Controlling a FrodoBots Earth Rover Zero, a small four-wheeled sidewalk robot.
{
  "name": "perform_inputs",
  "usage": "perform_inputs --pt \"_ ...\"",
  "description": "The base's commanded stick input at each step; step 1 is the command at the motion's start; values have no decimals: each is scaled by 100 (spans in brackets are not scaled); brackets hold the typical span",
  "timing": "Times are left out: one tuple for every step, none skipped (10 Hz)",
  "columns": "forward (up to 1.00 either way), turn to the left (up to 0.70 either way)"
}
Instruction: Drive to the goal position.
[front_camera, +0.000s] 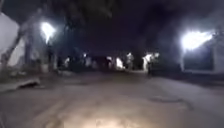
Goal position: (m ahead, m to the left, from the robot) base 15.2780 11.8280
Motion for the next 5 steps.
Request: perform_inputs --pt "70 0" --pt "70 0" --pt "70 0" --pt "70 0" --pt "70 0"
